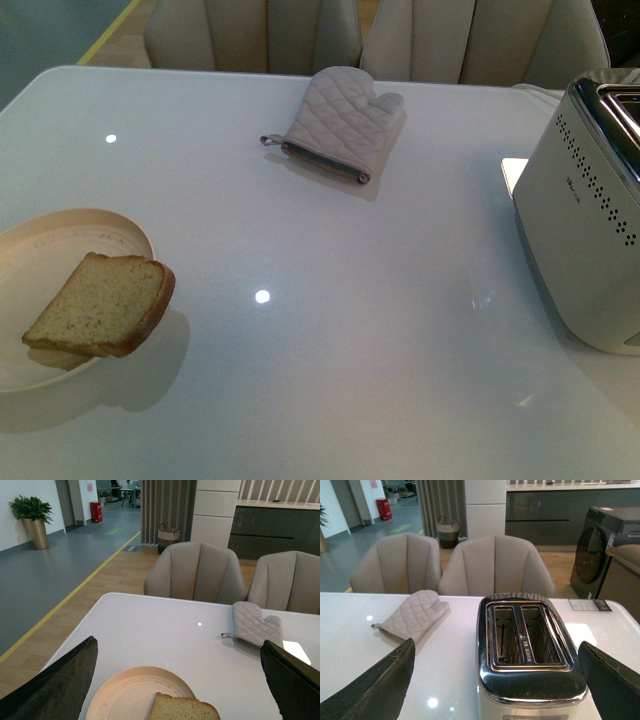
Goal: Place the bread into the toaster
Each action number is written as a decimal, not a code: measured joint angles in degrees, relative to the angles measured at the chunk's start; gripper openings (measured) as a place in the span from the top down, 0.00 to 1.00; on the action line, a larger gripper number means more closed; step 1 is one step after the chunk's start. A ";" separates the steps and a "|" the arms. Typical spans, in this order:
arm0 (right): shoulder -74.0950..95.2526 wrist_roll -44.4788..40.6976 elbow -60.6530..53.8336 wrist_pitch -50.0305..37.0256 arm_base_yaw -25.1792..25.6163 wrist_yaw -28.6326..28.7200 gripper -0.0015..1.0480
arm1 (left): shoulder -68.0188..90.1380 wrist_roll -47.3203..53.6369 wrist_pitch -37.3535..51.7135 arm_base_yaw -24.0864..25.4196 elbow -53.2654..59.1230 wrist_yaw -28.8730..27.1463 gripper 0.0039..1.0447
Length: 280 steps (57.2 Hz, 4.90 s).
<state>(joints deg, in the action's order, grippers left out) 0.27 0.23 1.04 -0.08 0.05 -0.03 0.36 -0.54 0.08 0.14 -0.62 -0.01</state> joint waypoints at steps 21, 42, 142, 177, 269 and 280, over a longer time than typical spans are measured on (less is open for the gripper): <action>0.00 0.00 0.00 0.00 0.00 0.00 0.09 | 0.00 0.00 0.00 0.00 0.00 0.00 0.07; 0.00 -0.02 0.00 0.00 0.00 0.04 0.09 | 16.98 -16.06 -12.00 6.58 -9.11 15.54 0.07; 0.00 0.00 0.00 0.00 0.00 0.02 0.09 | 137.33 0.33 49.59 21.49 -38.58 5.97 0.91; 0.00 -0.02 0.00 0.00 0.00 0.02 0.09 | 137.63 -13.14 53.16 12.26 -34.07 3.72 0.96; 0.00 -0.02 0.00 0.00 0.00 0.02 0.09 | 133.44 -42.62 36.35 -22.43 -37.62 -3.50 0.67; 0.00 -0.02 0.00 0.00 0.00 0.02 0.09 | 128.91 -41.20 39.17 -17.22 -32.11 -2.45 0.36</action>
<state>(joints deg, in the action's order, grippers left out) 0.27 0.21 1.04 -0.08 0.05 -0.01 129.27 -41.74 39.24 -17.08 -32.73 -2.46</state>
